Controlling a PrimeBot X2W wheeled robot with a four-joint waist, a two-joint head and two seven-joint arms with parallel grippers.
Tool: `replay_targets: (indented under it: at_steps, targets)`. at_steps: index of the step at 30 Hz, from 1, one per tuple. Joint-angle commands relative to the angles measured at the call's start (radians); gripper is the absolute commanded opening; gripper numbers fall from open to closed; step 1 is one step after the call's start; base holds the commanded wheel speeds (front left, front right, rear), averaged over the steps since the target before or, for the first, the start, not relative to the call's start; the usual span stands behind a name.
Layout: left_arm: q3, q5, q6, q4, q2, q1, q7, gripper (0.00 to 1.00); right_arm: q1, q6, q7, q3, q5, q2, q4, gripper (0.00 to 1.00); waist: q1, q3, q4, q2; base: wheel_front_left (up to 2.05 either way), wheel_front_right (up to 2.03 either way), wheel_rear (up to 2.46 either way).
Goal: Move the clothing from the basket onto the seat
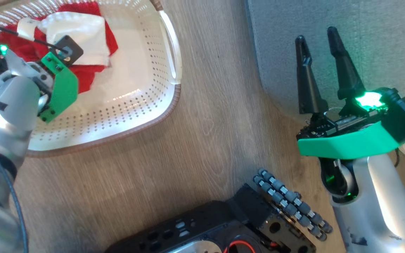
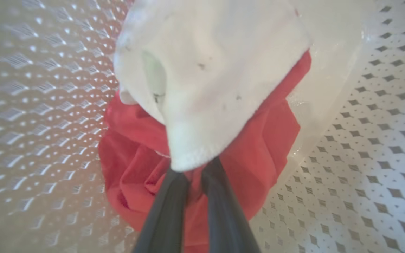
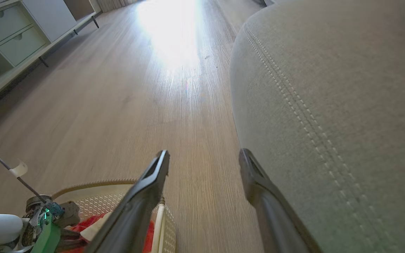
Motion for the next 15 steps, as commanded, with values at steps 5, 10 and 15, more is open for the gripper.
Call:
replay_targets:
  at_steps: [5, 10, 15]
  targets:
    - [0.02, -0.024, 0.026, -0.008, -0.034, 0.038, -0.079, 0.0, 0.035, 0.0, -0.009, -0.01, -0.027, 0.002, 0.005, 1.0, 0.0, -0.123, 0.069, 0.0, 0.0, 0.0, 0.0]
    - [0.039, -0.052, 0.064, -0.009, -0.073, 0.078, -0.175, 0.0, 0.04, 0.0, -0.009, -0.02, -0.05, 0.002, 0.032, 1.0, 0.0, -0.225, 0.114, 0.0, 0.0, 0.0, 0.0]
    - [0.075, -0.1, 0.088, -0.026, -0.114, 0.139, -0.232, 0.0, 0.06, 0.0, -0.009, -0.038, -0.077, 0.002, 0.061, 1.0, 0.0, -0.34, 0.166, 0.0, 0.0, 0.0, 0.0]
